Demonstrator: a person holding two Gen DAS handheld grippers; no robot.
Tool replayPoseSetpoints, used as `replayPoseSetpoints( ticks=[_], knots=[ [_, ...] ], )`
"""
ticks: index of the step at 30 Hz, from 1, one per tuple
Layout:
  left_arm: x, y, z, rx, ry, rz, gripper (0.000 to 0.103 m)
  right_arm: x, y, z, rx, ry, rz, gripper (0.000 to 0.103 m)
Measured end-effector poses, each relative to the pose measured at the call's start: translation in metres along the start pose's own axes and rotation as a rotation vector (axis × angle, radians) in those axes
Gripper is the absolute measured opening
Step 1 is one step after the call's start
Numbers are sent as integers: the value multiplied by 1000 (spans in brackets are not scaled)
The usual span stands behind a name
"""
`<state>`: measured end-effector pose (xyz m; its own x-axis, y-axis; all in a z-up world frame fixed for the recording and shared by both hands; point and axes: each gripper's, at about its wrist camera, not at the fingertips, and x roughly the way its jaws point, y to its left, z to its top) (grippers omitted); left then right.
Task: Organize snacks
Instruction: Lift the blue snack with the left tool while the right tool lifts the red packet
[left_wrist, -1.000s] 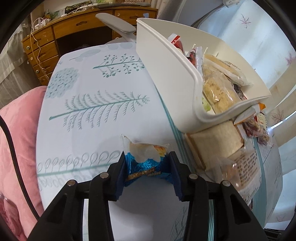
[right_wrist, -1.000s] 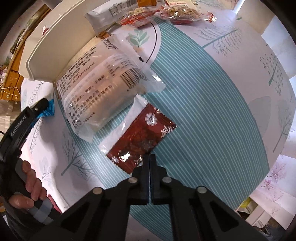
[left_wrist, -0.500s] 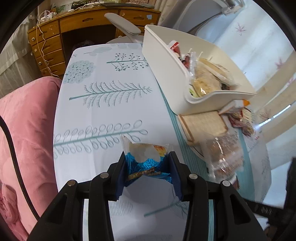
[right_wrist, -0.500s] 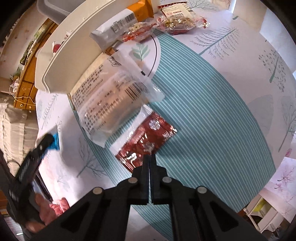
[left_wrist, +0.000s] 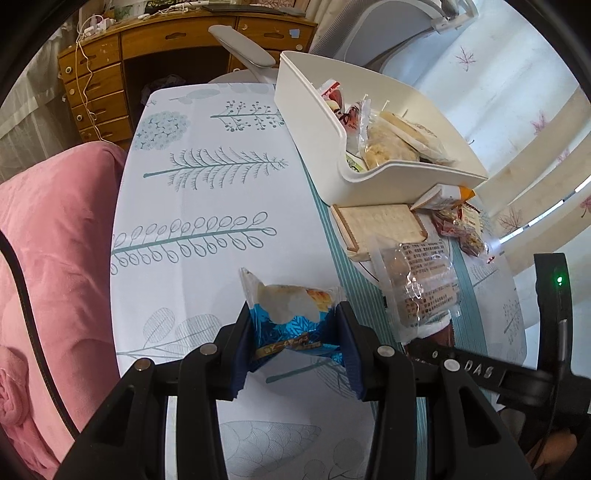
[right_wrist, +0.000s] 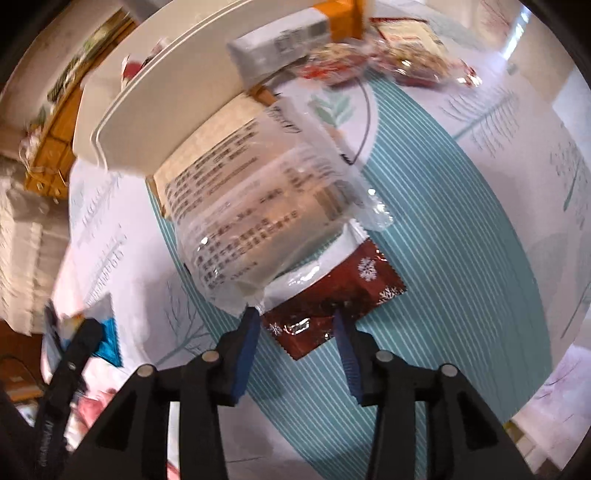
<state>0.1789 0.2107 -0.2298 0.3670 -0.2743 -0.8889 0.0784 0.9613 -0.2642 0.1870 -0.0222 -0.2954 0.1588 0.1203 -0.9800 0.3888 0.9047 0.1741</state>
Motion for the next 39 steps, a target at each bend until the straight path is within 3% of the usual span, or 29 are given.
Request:
replayPoseSetpoints(
  ticks=[5,7,8,15,21,26,28,29,36,39],
  knots=[
    [-3,4,1,-28,-5,1,41,-9,8,1,-26,-37,-36,44],
    [-4,4,2,-34,-8,0,41,-8,6,2,-38,-50,-48,58],
    [-3,4,2,-34,-9,0,41,-6,4,3,-45,-51,-50,61],
    [-7,1,1,-20,-13,-5,41,1,-20,-6,-83,-59,-93,67],
    [-15,1,0,-23,-26,10,41,9,1,-16,-170,-105,-150,71],
    [-21,0,-3,-44,-31,27,41,10,12,-26,-242,-131,-157,63],
    [-23,-3,-4,-50,-31,33,41,8,15,-30,-275,-140,-154,50],
    [-24,-5,-5,-52,-32,37,41,7,15,-31,-290,-140,-148,48],
    [-30,-27,-10,-64,-36,56,41,-4,8,-35,-370,-75,-66,21],
    [-32,-40,-8,-69,-37,61,41,-15,-11,-29,-377,-28,-31,19]
  ],
)
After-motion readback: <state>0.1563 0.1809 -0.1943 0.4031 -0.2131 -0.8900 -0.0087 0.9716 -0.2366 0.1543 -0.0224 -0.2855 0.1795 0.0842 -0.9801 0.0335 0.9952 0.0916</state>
